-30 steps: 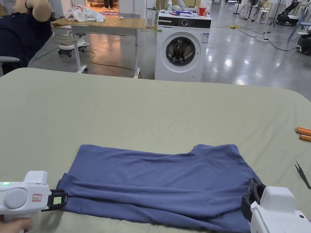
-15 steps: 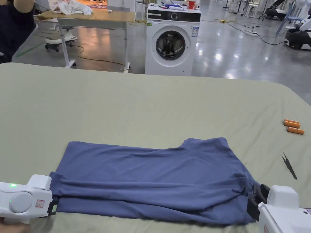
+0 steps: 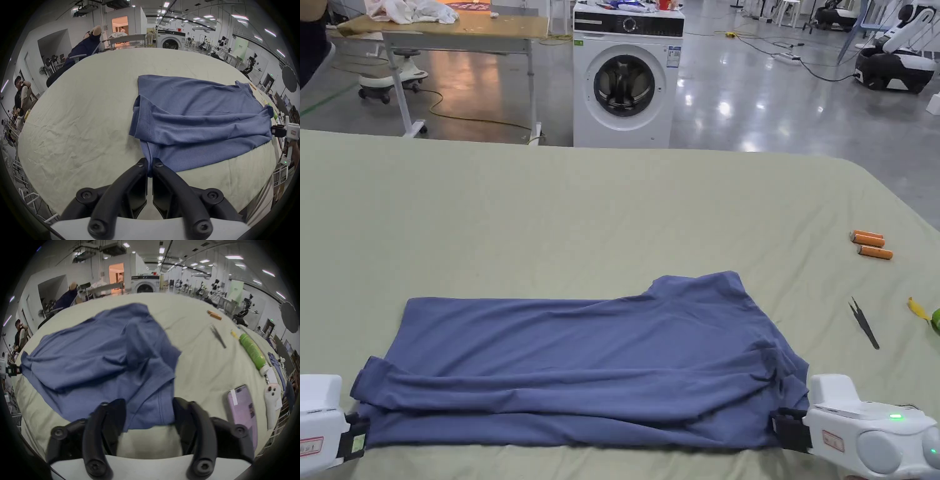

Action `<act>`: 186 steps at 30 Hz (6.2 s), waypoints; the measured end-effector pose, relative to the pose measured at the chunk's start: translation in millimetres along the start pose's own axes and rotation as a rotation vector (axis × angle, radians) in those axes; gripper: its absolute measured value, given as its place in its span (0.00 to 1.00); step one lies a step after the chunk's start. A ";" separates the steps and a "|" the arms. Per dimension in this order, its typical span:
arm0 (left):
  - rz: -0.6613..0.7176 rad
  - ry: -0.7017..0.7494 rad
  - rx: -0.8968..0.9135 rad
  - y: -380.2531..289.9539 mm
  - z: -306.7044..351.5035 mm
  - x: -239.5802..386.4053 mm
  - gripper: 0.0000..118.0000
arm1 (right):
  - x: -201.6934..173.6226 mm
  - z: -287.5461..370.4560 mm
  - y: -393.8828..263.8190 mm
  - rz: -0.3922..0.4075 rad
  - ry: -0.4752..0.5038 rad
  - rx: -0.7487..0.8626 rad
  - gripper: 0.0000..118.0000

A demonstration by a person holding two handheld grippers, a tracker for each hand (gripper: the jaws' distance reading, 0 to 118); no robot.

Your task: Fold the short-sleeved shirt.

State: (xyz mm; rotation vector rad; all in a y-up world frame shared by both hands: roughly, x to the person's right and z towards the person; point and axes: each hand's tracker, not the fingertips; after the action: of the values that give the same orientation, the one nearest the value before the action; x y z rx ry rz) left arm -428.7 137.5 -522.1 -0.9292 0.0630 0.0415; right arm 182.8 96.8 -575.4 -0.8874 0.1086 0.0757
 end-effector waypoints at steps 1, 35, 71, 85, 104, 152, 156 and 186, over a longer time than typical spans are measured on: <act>0.004 -0.001 0.004 0.0 0.9 -0.4 0.01 | -3.3 0.8 0.0 0.001 -0.006 0.010 0.32; 0.058 -0.007 -0.048 -101.4 43.1 -32.7 0.03 | -36.1 94.0 -92.0 0.061 -0.086 -0.128 0.09; -0.091 0.138 0.745 21.6 99.0 69.0 0.00 | -170.1 137.7 47.7 -0.016 -0.101 0.826 0.02; 0.116 -0.032 0.052 100.5 -53.3 -37.8 0.10 | -148.3 114.3 36.3 -0.009 -0.102 0.681 0.02; -0.048 0.019 0.008 90.9 -80.9 1.2 0.00 | -85.8 52.3 59.7 -0.080 -0.094 0.380 0.02; 0.102 -0.175 0.325 9.3 53.9 -69.2 0.00 | -21.3 139.1 41.4 -0.010 0.033 0.091 0.00; 0.102 -0.184 0.291 -26.6 64.2 -71.8 0.00 | -22.3 150.1 6.9 -0.006 0.040 0.037 0.00; -0.004 -0.057 0.149 -3.1 18.7 -57.9 0.43 | -45.4 140.1 -47.4 0.079 -0.151 -0.102 0.80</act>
State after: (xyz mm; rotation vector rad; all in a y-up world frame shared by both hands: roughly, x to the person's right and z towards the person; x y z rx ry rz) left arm -485.5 150.2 -504.3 -0.7783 0.0109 0.0593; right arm 151.8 174.8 -445.5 -0.9760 -0.0015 0.2232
